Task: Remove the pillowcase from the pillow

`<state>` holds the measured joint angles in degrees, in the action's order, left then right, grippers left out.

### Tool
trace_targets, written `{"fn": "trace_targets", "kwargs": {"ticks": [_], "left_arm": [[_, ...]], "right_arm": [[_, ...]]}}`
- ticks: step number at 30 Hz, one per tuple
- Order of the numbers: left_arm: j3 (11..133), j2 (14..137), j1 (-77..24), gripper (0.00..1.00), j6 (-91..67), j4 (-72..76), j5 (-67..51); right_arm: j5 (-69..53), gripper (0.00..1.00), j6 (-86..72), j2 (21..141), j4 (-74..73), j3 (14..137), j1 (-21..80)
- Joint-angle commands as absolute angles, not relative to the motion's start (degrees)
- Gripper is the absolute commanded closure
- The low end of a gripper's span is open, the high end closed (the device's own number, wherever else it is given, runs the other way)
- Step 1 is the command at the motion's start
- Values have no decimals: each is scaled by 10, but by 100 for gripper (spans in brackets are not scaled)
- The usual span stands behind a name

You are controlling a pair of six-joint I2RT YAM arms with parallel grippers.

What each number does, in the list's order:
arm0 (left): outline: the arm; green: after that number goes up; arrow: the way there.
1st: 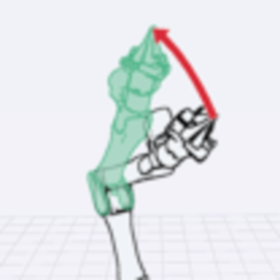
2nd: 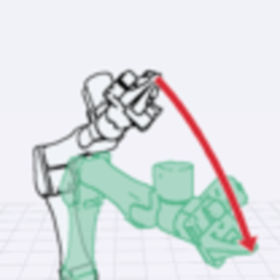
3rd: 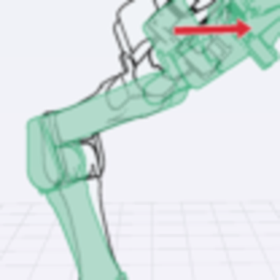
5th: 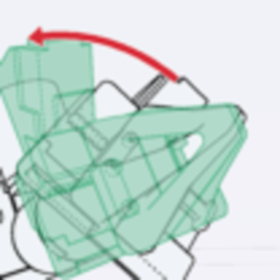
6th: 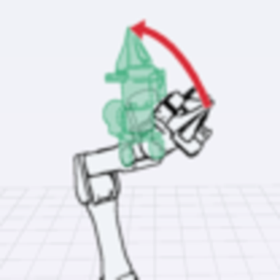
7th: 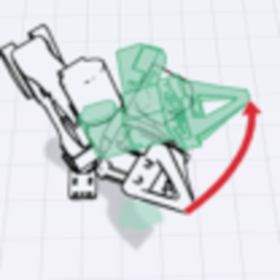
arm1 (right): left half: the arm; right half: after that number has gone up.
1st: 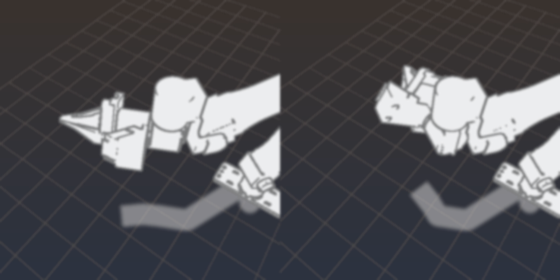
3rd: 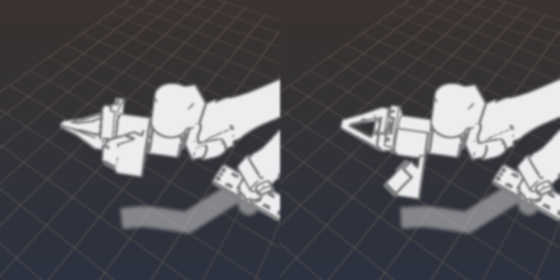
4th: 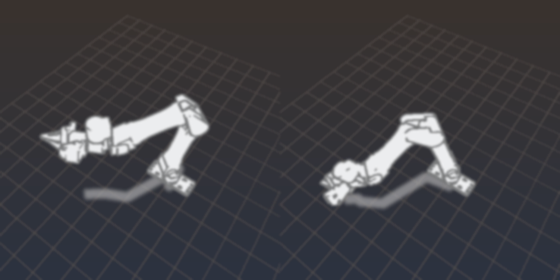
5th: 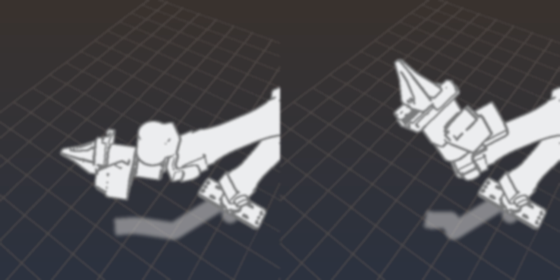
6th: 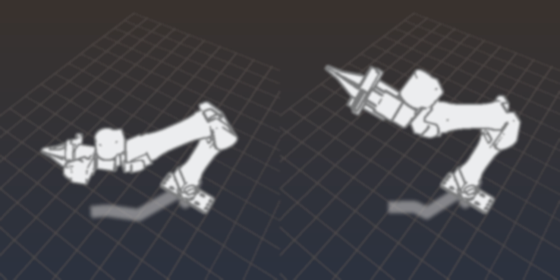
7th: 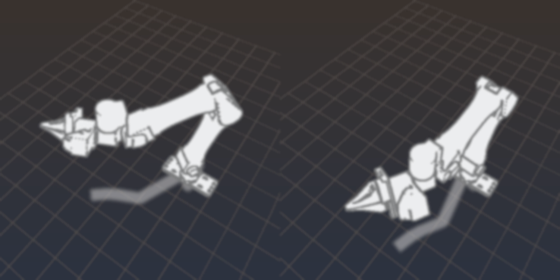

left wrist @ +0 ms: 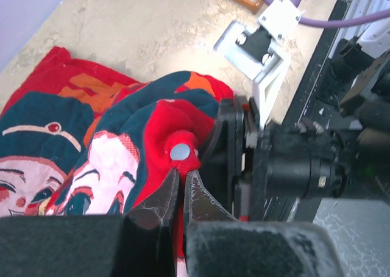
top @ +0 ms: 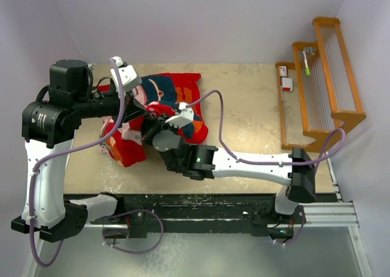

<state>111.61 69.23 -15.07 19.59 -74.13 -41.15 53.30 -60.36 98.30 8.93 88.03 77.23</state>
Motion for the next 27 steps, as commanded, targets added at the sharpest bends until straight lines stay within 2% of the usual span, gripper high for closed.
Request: {"fn": "trace_targets", "kwargs": {"ticks": [1, 9, 15, 19, 27], "left_arm": [[1167, 679, -157, 100, 195, -680, -423], [1172, 678, -158, 100, 224, -595, -237], [1169, 683, -158, 100, 236, -574, -193], [1168, 682, -158, 100, 253, -556, -165], [1110, 663, -158, 100, 341, -479, -69]], "right_arm": [[555, 100, -709, 925, 74, 799, 766], [576, 100, -796, 858, 35, 679, 766], [607, 100, -792, 851, -21, 688, 769], [609, 100, -857, 862, -131, 704, 775], [600, 100, -901, 806, -124, 613, 793]]}}
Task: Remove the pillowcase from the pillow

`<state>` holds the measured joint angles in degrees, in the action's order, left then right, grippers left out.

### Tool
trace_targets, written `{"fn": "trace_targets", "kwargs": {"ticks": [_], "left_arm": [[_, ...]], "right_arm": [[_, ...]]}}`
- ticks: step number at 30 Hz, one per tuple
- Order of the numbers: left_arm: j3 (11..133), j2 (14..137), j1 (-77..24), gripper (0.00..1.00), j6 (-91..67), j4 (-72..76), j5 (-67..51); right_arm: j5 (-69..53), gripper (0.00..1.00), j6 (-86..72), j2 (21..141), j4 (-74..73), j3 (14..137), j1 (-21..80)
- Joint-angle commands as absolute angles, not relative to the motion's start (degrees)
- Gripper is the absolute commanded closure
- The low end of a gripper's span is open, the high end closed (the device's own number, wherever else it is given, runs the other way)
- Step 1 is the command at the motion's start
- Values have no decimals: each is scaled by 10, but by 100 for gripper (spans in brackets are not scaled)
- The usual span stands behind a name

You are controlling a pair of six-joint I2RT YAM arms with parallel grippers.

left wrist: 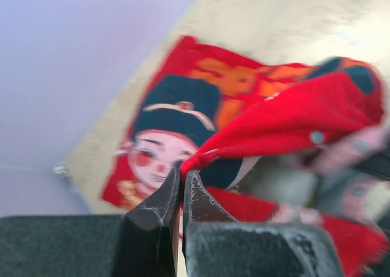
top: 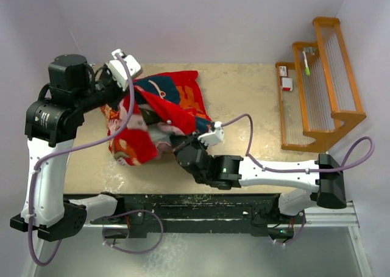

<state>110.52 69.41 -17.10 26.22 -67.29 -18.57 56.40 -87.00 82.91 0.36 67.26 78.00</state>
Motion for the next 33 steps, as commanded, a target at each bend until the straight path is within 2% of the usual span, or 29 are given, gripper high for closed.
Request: {"fn": "trace_targets", "kwargs": {"ticks": [1, 6, 13, 21, 30, 33], "left_arm": [[1106, 663, -158, 100, 358, -470, -58], [1125, 675, -158, 100, 390, -447, -31], [1139, 685, -158, 100, 378, -437, -16], [1132, 694, -158, 100, 399, -351, 92], [1135, 695, -158, 100, 403, -311, 141], [1158, 694, -157, 100, 366, -375, 73]], "right_arm": [[602, 100, -911, 796, -130, 599, 796], [598, 100, -949, 745, -140, 524, 806], [572, 100, -988, 742, -165, 494, 836], [538, 100, -1213, 780, -214, 408, 905], [562, 100, -1219, 758, -238, 417, 911], [573, 100, -1163, 756, -230, 429, 915]]}}
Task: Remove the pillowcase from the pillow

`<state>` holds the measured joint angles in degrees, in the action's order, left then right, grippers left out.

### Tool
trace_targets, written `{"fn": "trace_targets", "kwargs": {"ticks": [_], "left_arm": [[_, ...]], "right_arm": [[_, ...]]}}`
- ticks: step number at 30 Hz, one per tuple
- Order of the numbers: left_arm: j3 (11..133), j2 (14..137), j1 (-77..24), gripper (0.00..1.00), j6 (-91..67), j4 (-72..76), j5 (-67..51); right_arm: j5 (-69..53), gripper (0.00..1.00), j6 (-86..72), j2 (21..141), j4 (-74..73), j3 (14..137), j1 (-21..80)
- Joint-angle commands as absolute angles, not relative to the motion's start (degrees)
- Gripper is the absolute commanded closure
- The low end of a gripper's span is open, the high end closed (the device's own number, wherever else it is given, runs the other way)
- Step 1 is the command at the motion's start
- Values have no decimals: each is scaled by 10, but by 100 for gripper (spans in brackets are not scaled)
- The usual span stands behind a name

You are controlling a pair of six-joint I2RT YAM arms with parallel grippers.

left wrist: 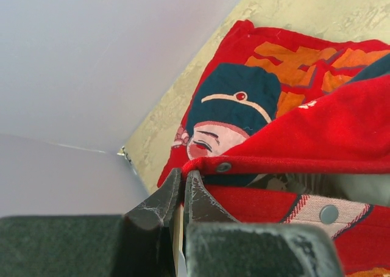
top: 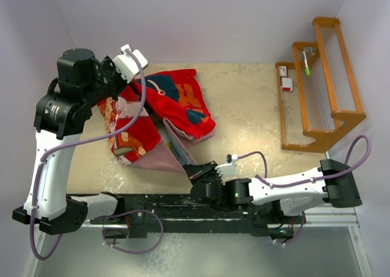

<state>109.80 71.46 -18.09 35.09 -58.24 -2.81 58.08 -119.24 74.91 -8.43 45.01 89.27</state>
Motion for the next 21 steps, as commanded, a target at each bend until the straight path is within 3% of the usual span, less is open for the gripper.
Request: {"fn": "trace_targets", "kwargs": {"ticks": [1, 2, 4, 6, 8, 14, 21], "left_arm": [[1171, 692, -158, 100, 347, -419, 17], [1179, 692, -158, 100, 328, -465, -39], [1186, 695, -158, 100, 288, -548, -155], [1171, 695, -158, 100, 257, -594, -228], [1136, 686, -158, 100, 236, -595, -253], [1114, 670, -158, 100, 230, -590, -287], [1149, 681, -158, 100, 224, -602, -294]], "right_arm": [[585, 100, -1097, 753, -219, 449, 914], [596, 93, -1021, 750, -210, 475, 914], [593, 54, -815, 736, -131, 531, 914], [567, 34, -621, 711, -6, 560, 910], [525, 22, -543, 701, 20, 597, 895], [457, 19, -501, 727, -33, 677, 874], [472, 26, -544, 795, -118, 746, 854]]}}
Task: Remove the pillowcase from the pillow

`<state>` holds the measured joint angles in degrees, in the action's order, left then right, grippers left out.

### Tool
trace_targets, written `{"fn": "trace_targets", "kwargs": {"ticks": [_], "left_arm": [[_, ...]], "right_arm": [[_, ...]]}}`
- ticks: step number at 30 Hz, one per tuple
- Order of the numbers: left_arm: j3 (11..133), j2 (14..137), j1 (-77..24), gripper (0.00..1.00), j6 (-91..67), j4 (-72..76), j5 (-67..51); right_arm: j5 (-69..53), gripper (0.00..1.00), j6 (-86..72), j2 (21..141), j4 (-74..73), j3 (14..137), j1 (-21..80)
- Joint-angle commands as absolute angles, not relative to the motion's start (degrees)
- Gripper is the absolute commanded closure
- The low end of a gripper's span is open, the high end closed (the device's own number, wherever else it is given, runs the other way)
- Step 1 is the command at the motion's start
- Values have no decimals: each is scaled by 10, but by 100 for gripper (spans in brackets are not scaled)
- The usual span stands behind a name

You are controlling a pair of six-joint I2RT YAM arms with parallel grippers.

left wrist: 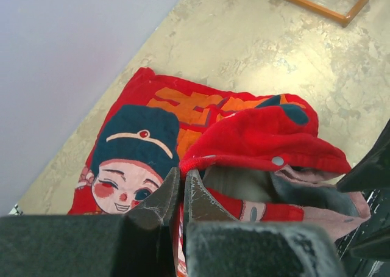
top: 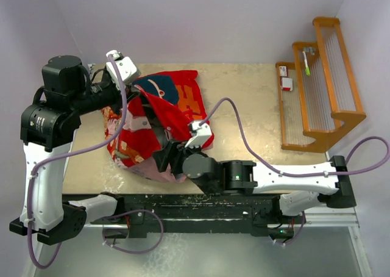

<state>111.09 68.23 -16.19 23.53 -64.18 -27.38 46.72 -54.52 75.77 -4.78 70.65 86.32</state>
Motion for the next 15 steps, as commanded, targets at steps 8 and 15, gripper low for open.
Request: {"fn": "trace_targets", "kwargs": {"ticks": [8, 15], "left_arm": [[1170, 679, -158, 100, 232, -616, -292], [1172, 679, -158, 100, 234, -620, -293]], "right_arm": [[489, 35, -622, 813, -173, 738, 830], [481, 33, -639, 778, -154, 679, 822]]}}
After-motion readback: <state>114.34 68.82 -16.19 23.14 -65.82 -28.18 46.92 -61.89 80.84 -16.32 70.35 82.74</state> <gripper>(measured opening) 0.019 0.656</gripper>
